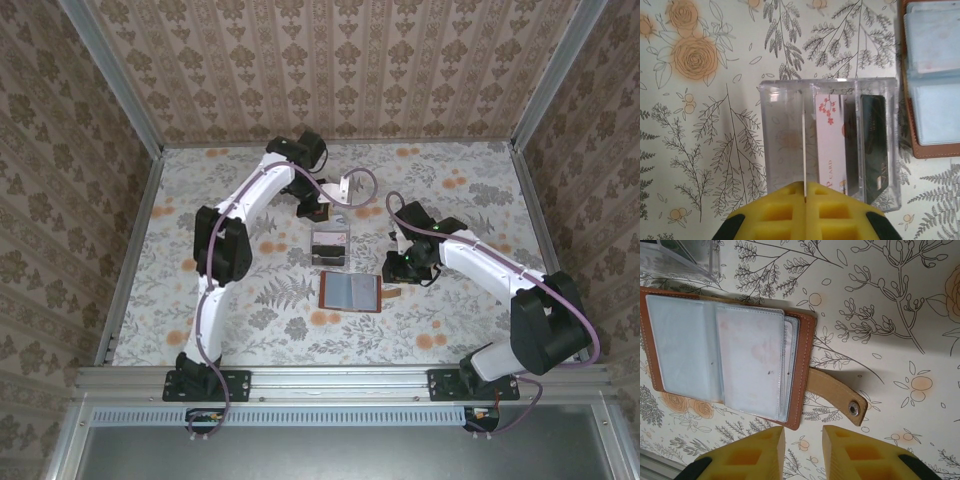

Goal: Take the credit cards out of the card holder

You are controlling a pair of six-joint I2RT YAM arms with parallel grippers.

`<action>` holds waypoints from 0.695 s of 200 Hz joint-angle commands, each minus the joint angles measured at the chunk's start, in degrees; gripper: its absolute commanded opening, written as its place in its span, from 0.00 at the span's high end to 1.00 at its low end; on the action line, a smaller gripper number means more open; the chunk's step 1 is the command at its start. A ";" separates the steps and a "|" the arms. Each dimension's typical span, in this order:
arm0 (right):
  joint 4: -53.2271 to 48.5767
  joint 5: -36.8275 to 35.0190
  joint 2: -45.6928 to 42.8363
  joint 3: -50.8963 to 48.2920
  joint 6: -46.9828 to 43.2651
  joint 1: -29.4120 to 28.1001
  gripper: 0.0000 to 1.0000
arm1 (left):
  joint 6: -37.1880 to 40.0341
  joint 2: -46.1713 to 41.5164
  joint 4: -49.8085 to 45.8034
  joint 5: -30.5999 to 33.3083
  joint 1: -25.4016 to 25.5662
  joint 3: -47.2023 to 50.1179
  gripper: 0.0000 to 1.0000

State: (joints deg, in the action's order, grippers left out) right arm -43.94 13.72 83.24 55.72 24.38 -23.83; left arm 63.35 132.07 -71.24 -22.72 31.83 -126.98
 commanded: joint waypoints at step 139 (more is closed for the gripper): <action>-0.09 1.18 3.55 2.18 0.45 0.40 0.71 | -0.23 1.78 2.73 5.83 0.82 -4.72 0.69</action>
State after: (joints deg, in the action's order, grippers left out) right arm -43.90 13.89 86.02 56.05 24.38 -23.77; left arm 64.05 135.98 -70.67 -17.87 32.62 -130.65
